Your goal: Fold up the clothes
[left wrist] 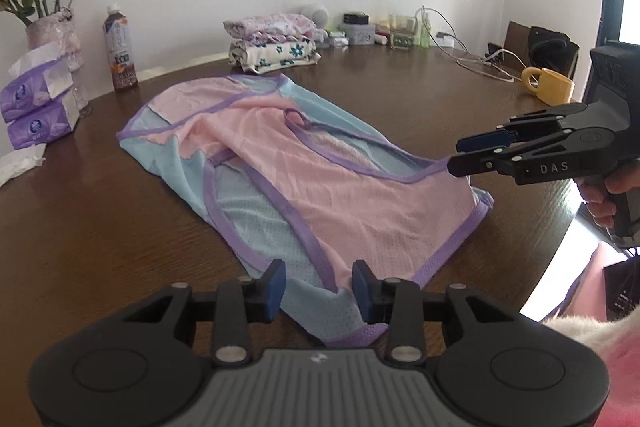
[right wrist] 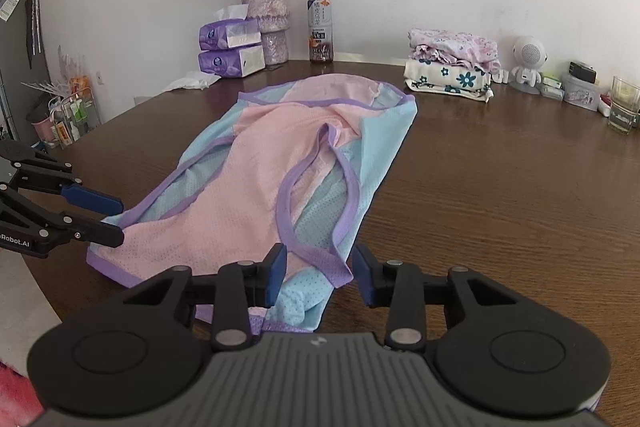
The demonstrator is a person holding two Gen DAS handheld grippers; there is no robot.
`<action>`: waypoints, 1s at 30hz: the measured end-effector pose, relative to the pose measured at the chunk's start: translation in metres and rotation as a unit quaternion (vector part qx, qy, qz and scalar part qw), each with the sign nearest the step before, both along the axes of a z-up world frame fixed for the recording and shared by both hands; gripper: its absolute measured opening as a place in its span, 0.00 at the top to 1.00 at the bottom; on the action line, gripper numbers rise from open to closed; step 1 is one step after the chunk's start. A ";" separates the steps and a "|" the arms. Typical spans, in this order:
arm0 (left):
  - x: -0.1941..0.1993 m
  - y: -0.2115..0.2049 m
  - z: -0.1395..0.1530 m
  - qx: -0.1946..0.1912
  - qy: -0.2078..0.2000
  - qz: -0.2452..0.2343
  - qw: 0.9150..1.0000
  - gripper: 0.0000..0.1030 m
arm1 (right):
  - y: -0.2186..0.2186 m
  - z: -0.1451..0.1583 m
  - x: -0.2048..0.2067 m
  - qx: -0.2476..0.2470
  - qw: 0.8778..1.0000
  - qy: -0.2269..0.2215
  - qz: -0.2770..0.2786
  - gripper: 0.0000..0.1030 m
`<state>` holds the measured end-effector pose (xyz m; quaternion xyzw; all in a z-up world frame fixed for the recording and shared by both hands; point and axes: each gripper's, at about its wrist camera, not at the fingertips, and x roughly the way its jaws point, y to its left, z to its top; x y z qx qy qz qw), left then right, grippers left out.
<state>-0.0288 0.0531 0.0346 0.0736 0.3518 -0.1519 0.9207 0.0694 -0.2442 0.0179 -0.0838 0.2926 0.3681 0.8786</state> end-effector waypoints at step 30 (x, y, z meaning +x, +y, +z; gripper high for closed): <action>0.017 0.012 -0.003 -0.005 0.034 0.019 0.999 0.98 | 0.024 -0.013 -0.011 -0.016 0.999 -0.027 0.035 0.64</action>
